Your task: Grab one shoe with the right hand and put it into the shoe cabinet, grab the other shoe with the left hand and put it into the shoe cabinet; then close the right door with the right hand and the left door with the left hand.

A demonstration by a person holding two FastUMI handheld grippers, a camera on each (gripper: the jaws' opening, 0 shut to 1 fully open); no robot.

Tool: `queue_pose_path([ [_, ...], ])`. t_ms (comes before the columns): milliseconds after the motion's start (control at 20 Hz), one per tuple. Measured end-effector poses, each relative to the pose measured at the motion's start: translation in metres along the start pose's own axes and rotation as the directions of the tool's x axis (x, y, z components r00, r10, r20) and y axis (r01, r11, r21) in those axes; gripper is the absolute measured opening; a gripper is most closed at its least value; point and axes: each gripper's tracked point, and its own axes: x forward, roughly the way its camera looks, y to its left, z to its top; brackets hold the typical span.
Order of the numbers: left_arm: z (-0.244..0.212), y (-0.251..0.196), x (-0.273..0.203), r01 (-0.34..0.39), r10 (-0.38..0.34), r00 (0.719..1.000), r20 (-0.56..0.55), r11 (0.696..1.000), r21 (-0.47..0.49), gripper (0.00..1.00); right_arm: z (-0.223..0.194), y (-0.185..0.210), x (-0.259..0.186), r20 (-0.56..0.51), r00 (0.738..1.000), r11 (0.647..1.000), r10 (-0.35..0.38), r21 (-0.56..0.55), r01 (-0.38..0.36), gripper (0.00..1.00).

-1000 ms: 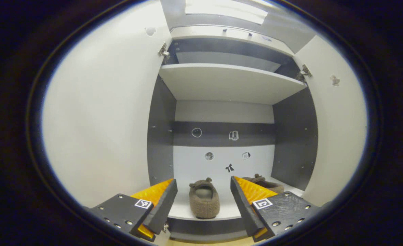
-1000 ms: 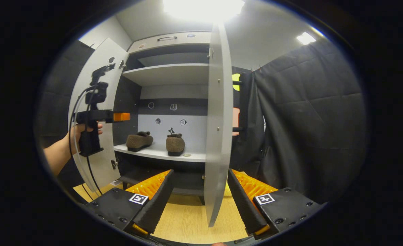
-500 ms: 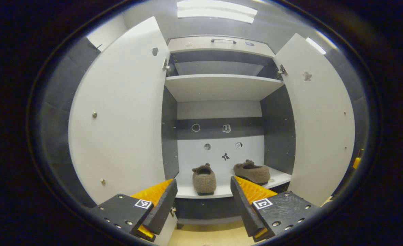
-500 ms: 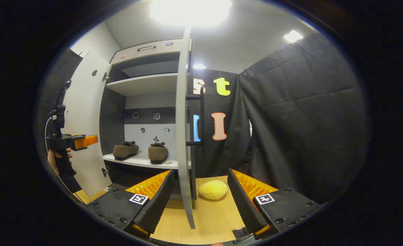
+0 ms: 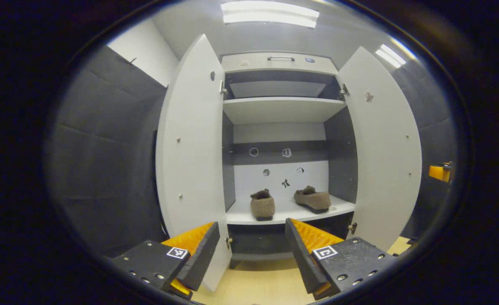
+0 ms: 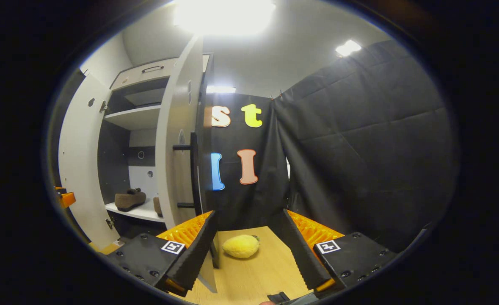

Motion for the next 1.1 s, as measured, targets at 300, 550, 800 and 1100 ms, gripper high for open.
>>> queue_pose_path([
  [300,0.002,0.052,-0.044,-0.107,0.107,0.994,-0.019,0.994,0.029,0.90,0.017,0.000,0.026,0.006,0.999,0.997,-0.034,0.071,0.034,0.92],
  [550,0.012,0.106,-0.059,-0.174,0.174,0.985,0.000,0.985,0.008,0.93,0.018,0.012,0.037,-0.007,0.997,0.997,-0.071,0.043,0.071,0.92],
  [800,0.017,0.158,-0.064,-0.217,0.216,0.976,0.017,0.976,0.015,0.90,0.008,0.027,0.033,-0.045,0.993,0.993,-0.109,-0.039,0.108,0.95],
  [1100,0.010,0.200,-0.054,-0.235,0.235,0.972,0.012,0.972,-0.014,0.90,0.015,0.045,0.022,-0.034,0.991,0.989,-0.131,-0.079,0.128,0.95],
])
